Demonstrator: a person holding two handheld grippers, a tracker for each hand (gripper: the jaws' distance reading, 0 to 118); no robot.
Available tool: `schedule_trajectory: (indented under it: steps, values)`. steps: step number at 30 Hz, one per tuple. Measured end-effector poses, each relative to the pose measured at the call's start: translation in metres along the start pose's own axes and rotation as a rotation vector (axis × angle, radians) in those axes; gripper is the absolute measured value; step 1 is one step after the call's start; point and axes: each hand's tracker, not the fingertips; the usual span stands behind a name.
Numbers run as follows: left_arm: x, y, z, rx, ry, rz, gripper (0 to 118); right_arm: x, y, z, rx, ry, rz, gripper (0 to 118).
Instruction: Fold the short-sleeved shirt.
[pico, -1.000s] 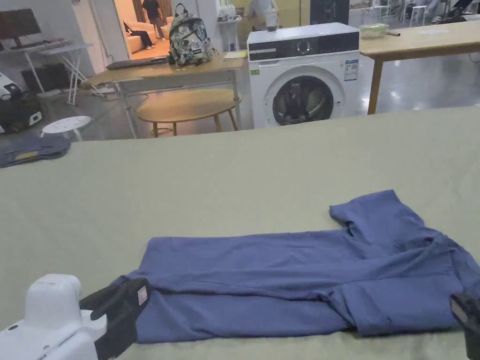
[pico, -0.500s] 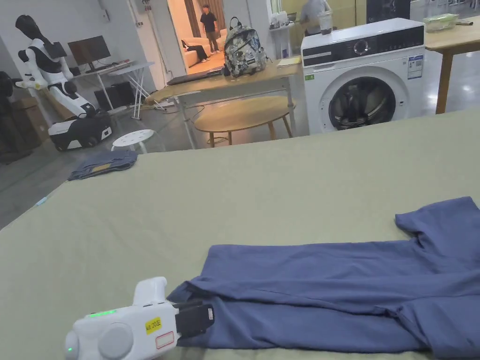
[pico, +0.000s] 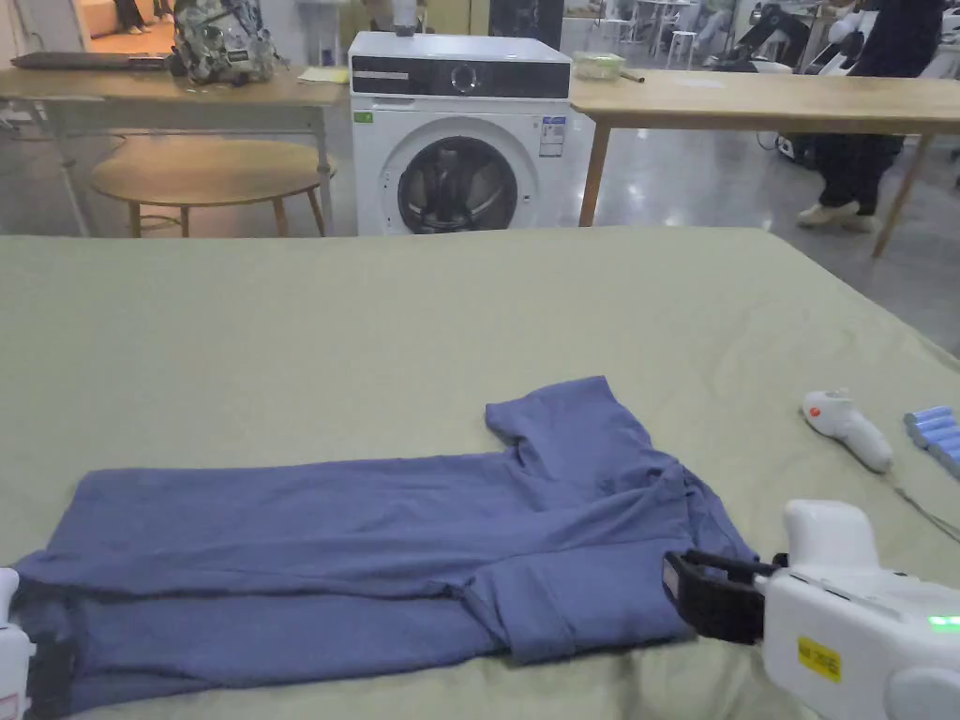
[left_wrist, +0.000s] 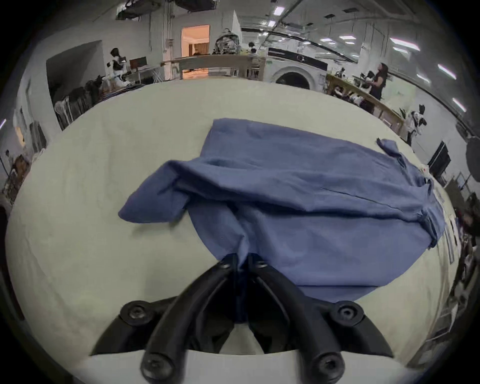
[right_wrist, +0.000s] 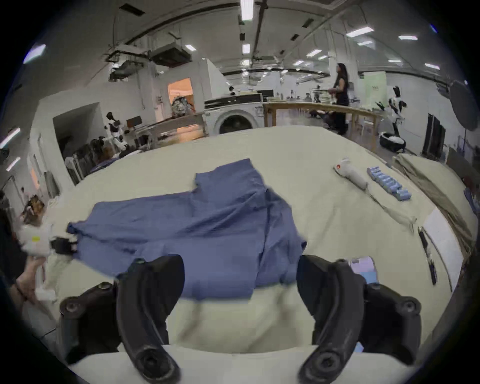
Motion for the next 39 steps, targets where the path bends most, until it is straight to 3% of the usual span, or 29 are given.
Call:
schedule_trajectory:
  steps: [2,4,6,8,10,11,13,15,17,19,22,25,27,30,33,36,37,39]
  values:
    - [0.002,-0.002,0.001,-0.004,-0.004,-0.003,2,0.001,0.009,-0.04,-0.055,-0.066,0.003,90]
    - [0.003,-0.003,0.004,0.005,-0.002,-0.004,2,0.008,0.009,-0.087,-0.204,-0.181,-0.052,90]
    - [0.005,-0.005,0.006,0.008,-0.001,-0.006,2,0.016,-0.004,-0.11,-0.333,-0.218,-0.105,89]
    - [0.003,-0.001,0.003,-0.001,0.001,-0.005,2,0.01,-0.005,-0.098,-0.214,-0.195,-0.041,83]
    - [0.005,-0.002,0.003,0.0,0.007,0.004,2,0.007,0.001,-0.095,-0.237,-0.14,-0.038,58]
    - [0.008,-0.003,0.003,0.003,0.011,0.0,2,0.009,0.001,-0.092,-0.248,-0.11,-0.043,39]
    - [0.006,-0.003,0.004,0.016,0.012,-0.023,1,0.021,0.001,-0.092,-0.238,-0.058,-0.133,14]
    - [-0.007,-0.002,0.019,0.099,-0.087,0.017,0,0.022,0.006,-0.081,-0.216,-0.062,-0.219,10]
    - [-0.028,0.0,0.035,0.175,-0.167,0.09,0,0.003,0.006,-0.059,-0.064,-0.154,-0.099,9]
    - [-0.039,0.007,0.065,0.229,-0.153,0.068,0,-0.01,0.01,-0.053,-0.046,-0.133,-0.027,9]
    - [-0.041,0.012,0.108,0.223,-0.115,-0.003,0,-0.013,0.021,-0.032,-0.042,-0.057,-0.065,9]
    - [-0.05,-0.004,0.146,0.227,-0.131,-0.017,0,-0.019,0.024,0.009,0.016,-0.038,-0.015,9]
    - [-0.059,-0.029,0.165,0.219,-0.145,-0.012,0,-0.015,0.013,0.035,0.009,-0.011,-0.028,9]
    - [-0.079,-0.071,0.168,0.194,-0.143,-0.015,0,-0.005,-0.017,0.056,-0.049,0.019,-0.046,9]
    - [-0.075,-0.107,0.17,0.18,-0.175,0.116,0,0.002,-0.049,0.062,-0.113,0.021,-0.058,9]
    - [-0.068,-0.127,0.158,0.182,-0.174,0.082,0,0.002,-0.075,0.065,-0.148,0.025,-0.078,9]
    - [-0.069,-0.13,0.155,0.173,-0.169,0.089,5,0.004,-0.081,0.063,-0.159,0.017,-0.068,17]
    - [-0.073,-0.135,0.154,0.166,-0.171,0.105,43,0.011,-0.09,0.066,-0.145,0.005,-0.068,68]
